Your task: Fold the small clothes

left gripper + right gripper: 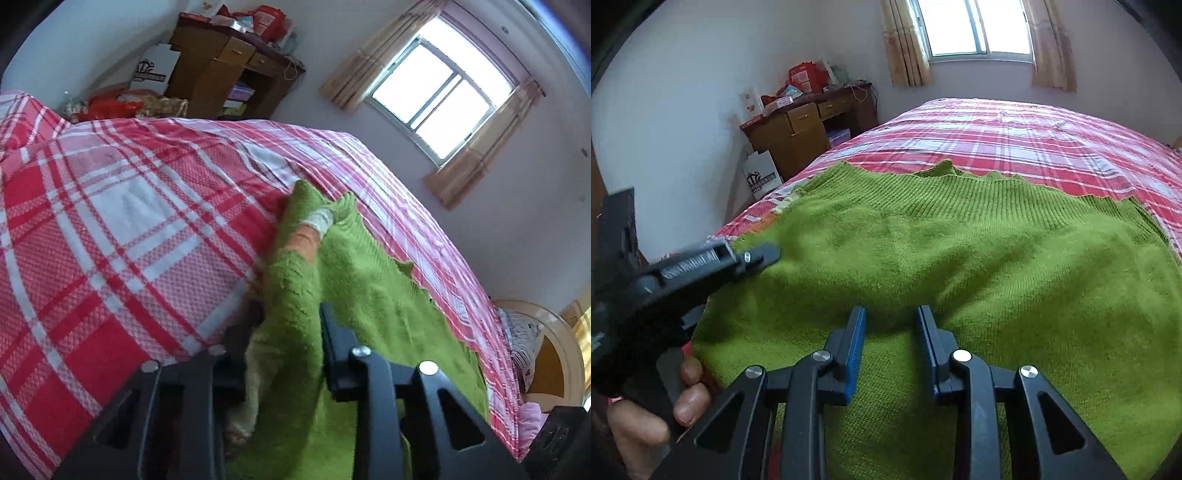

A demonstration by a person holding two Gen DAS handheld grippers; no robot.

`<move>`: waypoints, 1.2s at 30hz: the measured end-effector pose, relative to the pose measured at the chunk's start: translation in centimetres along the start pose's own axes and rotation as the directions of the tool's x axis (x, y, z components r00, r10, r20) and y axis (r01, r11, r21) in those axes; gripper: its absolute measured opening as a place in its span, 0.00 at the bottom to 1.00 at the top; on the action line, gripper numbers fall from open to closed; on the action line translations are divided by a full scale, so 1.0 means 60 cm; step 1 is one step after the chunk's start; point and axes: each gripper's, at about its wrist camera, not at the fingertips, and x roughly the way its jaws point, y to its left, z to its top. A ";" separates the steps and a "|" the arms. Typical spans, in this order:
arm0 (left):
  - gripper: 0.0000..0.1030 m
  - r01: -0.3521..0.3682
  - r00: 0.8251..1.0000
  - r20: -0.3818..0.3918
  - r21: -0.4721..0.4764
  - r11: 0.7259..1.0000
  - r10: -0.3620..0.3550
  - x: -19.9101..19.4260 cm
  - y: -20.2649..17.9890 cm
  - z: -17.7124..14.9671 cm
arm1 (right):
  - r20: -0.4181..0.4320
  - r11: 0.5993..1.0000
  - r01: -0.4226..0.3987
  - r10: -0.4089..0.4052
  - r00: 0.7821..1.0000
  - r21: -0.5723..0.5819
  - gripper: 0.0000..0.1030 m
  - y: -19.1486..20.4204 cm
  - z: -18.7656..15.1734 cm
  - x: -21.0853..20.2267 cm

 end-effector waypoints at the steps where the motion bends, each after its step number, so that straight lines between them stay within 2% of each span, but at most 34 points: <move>1: 0.25 -0.016 1.000 -0.009 0.015 1.000 0.016 0.002 -0.006 0.005 | -0.001 1.000 -0.001 0.001 1.000 0.001 0.29 0.000 0.000 0.000; 4: 0.22 -0.057 0.998 -0.014 0.095 0.994 0.058 -0.001 -0.036 0.013 | -0.007 0.999 -0.027 0.027 1.000 0.025 0.29 -0.007 0.003 -0.005; 7: 0.22 -0.081 0.997 0.012 0.199 0.977 0.080 -0.012 -0.076 0.015 | 0.042 0.992 -0.050 0.046 0.998 0.114 0.29 -0.039 0.001 -0.035; 10: 0.21 -0.098 0.995 0.063 0.332 0.938 0.082 -0.028 -0.131 0.002 | 0.086 0.980 -0.051 0.035 0.996 0.190 0.29 -0.079 -0.003 -0.071; 13: 0.21 -0.084 0.995 0.085 0.458 0.885 0.051 -0.037 -0.182 -0.032 | 0.079 0.976 -0.011 -0.007 0.997 0.218 0.29 -0.117 -0.006 -0.091; 17: 0.21 -0.046 0.999 0.049 0.570 0.821 0.021 -0.021 -0.226 -0.081 | 0.057 0.963 0.028 -0.045 0.997 0.267 0.29 -0.163 -0.021 -0.096; 21: 0.21 -0.033 0.999 0.001 0.618 0.785 0.042 0.006 -0.234 -0.113 | 0.043 0.952 0.004 -0.018 0.999 0.307 0.29 -0.190 -0.034 -0.096; 23: 0.21 -0.032 0.999 0.000 0.624 0.781 0.041 0.008 -0.233 -0.117 | 0.035 0.953 -0.008 -0.003 0.999 0.303 0.29 -0.189 -0.025 -0.098; 25: 0.21 -0.012 1.000 -0.007 0.608 0.794 0.020 0.000 -0.228 -0.112 | 0.059 0.941 -0.081 0.065 0.996 0.328 0.29 -0.197 -0.008 -0.104; 26: 0.21 0.004 1.000 -0.014 0.596 0.803 0.005 -0.002 -0.222 -0.108 | 0.072 0.933 -0.123 0.104 0.992 0.339 0.41 -0.198 0.006 -0.105; 27: 0.21 0.020 1.000 -0.022 0.585 0.811 -0.009 -0.004 -0.216 -0.104 | 0.080 0.924 -0.167 0.149 0.986 0.345 0.64 -0.198 0.024 -0.103; 28: 0.21 0.032 0.999 -0.027 0.576 0.817 -0.020 -0.004 -0.213 -0.101 | 0.092 0.913 -0.208 0.187 0.978 0.352 0.72 -0.197 0.040 -0.100; 30: 0.21 0.042 0.999 -0.031 0.570 0.821 -0.030 -0.005 -0.212 -0.102 | 0.109 0.888 -0.282 0.260 0.959 0.362 0.75 -0.193 0.076 -0.086; 32: 0.21 0.049 0.999 -0.035 0.568 0.821 -0.035 -0.002 -0.214 -0.104 | 0.054 0.890 -0.316 0.316 0.947 0.328 0.75 -0.179 0.115 -0.048; 35: 0.21 0.066 0.998 -0.047 0.561 0.825 -0.049 0.000 -0.208 -0.104 | -0.054 0.917 -0.286 0.312 0.948 0.278 0.75 -0.153 0.146 0.018; 36: 0.21 0.072 0.997 -0.050 0.557 0.827 -0.053 0.000 -0.207 -0.104 | -0.070 0.919 -0.283 0.313 0.947 0.276 0.71 -0.149 0.152 0.034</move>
